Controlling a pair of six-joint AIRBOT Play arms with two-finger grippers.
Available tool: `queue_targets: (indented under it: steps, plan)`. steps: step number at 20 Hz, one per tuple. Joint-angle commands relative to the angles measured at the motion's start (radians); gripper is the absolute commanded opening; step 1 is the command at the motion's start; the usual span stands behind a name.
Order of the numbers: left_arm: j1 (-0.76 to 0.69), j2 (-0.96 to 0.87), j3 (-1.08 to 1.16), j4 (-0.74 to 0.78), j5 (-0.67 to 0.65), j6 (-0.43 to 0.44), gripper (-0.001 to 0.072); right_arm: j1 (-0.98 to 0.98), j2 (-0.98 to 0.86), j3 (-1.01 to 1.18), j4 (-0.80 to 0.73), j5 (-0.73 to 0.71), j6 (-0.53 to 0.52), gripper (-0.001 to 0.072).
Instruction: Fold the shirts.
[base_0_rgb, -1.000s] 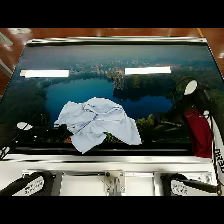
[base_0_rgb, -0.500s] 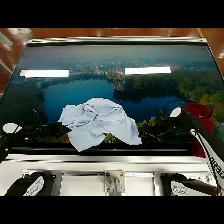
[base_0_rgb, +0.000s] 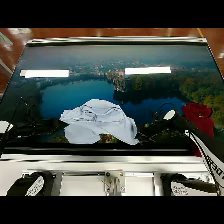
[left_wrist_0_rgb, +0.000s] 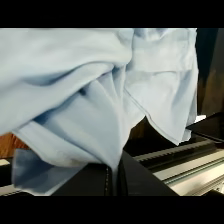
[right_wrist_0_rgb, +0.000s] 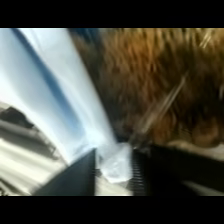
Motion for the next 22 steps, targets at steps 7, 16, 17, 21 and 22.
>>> queue_targets:
  steps: [7,16,17,21,22]
  plan:
    - [0.114,0.007,0.212,0.0,-0.037,0.007,0.0038,0.001,0.189,0.059,0.087,0.005,-0.038,0.006]
    - [0.283,0.025,1.306,-0.001,-0.106,-0.052,0.0038,0.001,0.672,0.745,0.044,-0.742,0.112,0.0057]
    - [0.283,0.025,1.399,-0.001,-0.092,-0.085,0.0038,0.001,0.674,0.808,0.009,-0.731,0.112,0.0057]
    - [0.282,0.045,1.587,-0.031,-0.03,-0.177,0.0038,0.001,0.675,0.932,-0.084,-0.573,0.114,0.0057]
    - [0.282,0.066,1.592,-0.038,-0.003,-0.177,0.0038,0.001,0.675,0.947,-0.114,-0.541,0.114,0.0057]
